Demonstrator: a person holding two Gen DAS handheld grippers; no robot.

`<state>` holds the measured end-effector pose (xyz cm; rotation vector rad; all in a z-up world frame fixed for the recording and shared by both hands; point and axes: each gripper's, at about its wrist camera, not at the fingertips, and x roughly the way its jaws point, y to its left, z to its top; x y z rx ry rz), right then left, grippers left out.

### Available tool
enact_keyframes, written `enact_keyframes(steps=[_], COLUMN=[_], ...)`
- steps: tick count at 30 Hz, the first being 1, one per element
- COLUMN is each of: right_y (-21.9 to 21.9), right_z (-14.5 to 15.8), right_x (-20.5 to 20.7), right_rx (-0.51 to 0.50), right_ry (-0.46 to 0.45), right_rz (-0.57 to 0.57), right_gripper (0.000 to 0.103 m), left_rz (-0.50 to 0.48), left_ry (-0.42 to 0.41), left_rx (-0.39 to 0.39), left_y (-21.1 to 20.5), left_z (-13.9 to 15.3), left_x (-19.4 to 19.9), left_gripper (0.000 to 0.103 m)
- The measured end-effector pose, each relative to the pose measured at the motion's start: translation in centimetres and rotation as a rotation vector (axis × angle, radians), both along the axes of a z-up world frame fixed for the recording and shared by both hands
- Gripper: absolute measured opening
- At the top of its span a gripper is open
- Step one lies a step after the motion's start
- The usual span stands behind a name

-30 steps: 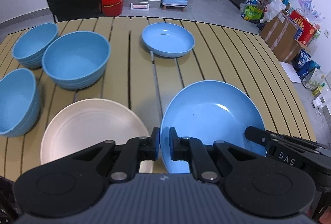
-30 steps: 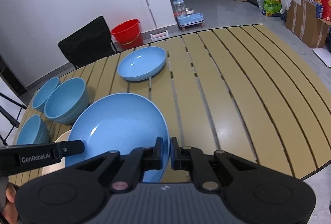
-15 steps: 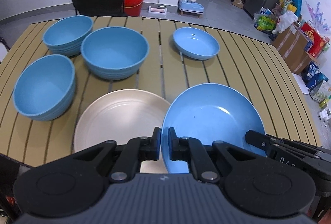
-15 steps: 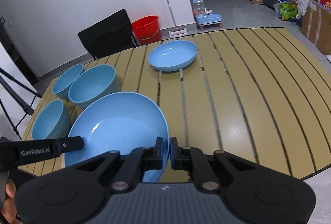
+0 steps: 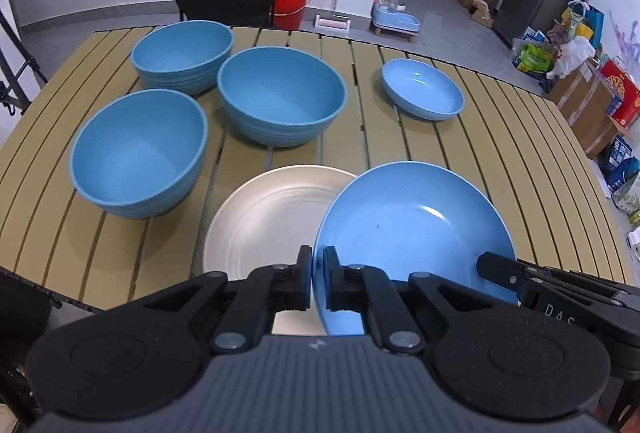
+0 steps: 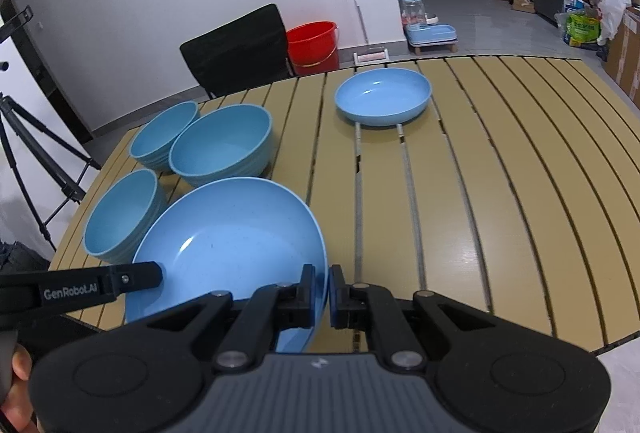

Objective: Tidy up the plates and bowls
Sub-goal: 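Lift the blue plate with both tools and carry it over the cream plate, then lower the held blue plate onto the cream plate with both tools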

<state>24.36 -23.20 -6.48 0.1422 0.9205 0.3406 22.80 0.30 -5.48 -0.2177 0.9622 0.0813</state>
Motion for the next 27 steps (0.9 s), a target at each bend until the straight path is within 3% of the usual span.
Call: enact_keyframes(steps=[27], right_y=[5.4], right_z=[-3.1], right_x=[1.6], right_rx=[-0.027], right_ry=[0.06], right_rz=[0.067], right_gripper=[0.006], left_rz=[0.064], left_ry=[0.061], left_rx=[-0.019], left_y=[4.8], left_z=[-3.8], left_x=[0.8], left_gripper=[0.006])
